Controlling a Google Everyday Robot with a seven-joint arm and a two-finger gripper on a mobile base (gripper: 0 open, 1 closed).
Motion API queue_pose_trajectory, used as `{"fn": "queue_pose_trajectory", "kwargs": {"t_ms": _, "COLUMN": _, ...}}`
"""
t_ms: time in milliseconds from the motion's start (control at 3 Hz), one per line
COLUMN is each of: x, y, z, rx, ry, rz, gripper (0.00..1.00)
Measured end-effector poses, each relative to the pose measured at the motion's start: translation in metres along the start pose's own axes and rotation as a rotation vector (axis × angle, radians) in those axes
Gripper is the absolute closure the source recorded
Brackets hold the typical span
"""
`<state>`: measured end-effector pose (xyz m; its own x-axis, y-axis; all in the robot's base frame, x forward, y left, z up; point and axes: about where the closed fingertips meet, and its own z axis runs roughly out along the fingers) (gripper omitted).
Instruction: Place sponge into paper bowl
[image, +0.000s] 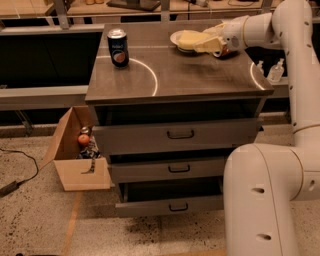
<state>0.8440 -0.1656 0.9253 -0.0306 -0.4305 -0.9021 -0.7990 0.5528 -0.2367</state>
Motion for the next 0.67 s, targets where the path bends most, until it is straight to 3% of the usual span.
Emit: {"fn": "queue_pose_trajectory", "kwargs": {"t_ms": 667, "x": -0.015, "y": -0.047, "z": 0.028, "rx": 0.205, "ry": 0.006, "rz": 0.045, "gripper": 1.00}}
